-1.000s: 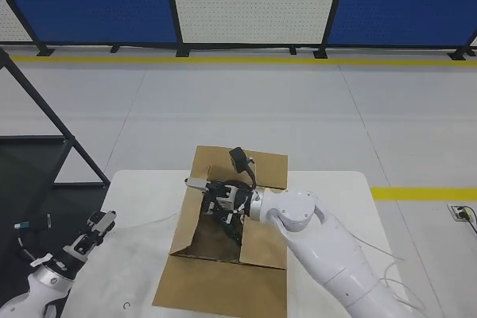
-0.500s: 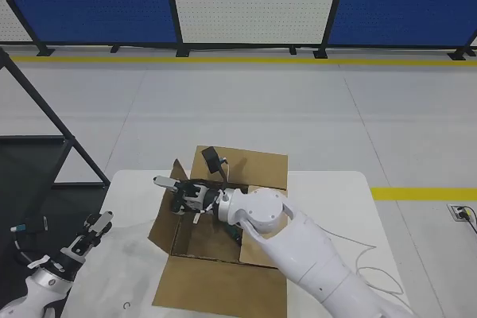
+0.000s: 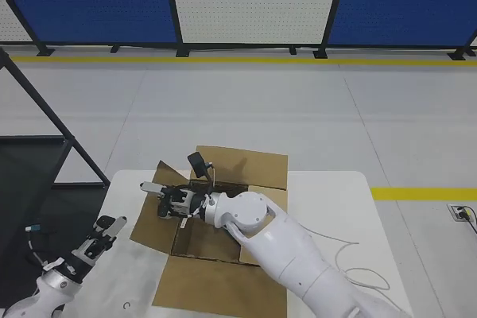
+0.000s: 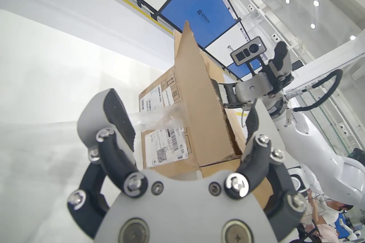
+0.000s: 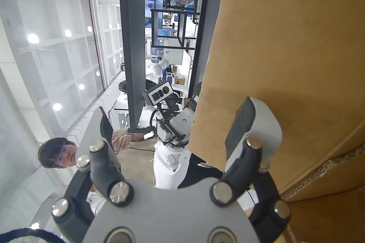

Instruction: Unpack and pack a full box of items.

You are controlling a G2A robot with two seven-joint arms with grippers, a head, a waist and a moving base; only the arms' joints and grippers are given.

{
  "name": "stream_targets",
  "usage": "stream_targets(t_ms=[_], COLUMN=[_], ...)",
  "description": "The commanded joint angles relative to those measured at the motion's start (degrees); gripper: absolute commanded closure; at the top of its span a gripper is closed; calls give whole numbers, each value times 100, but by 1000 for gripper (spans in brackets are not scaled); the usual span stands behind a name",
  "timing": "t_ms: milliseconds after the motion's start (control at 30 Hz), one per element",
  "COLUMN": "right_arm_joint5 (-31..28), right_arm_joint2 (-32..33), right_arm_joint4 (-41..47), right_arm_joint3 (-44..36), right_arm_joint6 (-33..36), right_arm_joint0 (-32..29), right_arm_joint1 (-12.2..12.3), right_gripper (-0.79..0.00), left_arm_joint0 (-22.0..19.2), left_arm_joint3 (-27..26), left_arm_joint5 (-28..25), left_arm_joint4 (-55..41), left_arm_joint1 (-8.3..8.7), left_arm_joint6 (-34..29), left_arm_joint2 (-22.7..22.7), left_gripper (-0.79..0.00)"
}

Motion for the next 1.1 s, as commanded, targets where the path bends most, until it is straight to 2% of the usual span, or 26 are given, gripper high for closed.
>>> stream_targets(t_ms=[0,300,600,833,1067], right_arm_joint5=[-75,-339,-655,-1079,-1458], right_arm_joint2=[-9,28,161,422,898], right_arm_joint4=[41,82,-71,-320,-585], right_arm_joint3=[139,671,922,867,541], right_arm_joint6=[115,384,381,236,120], right_arm_joint0=[31,182,263,226,-46], right_arm_joint1=[-67,-304,-394,-264,71], right_gripper=[-785,-785,-785,-785,-785], left_arm_joint0=[34,4,-58,-154,-330], left_arm_joint3=[-35,32,110,243,403], left_arm_joint5=[6,295,645,991,1297], left_arm_joint4=[48,785,1424,1963,2639], left_arm_joint1=[0,-5,-25,-37,-55], left_arm_joint6=[-10,68,318,392,427], left_arm_joint2=[-5,169,334,490,773], left_gripper=[-785,-785,-785,-785,-785])
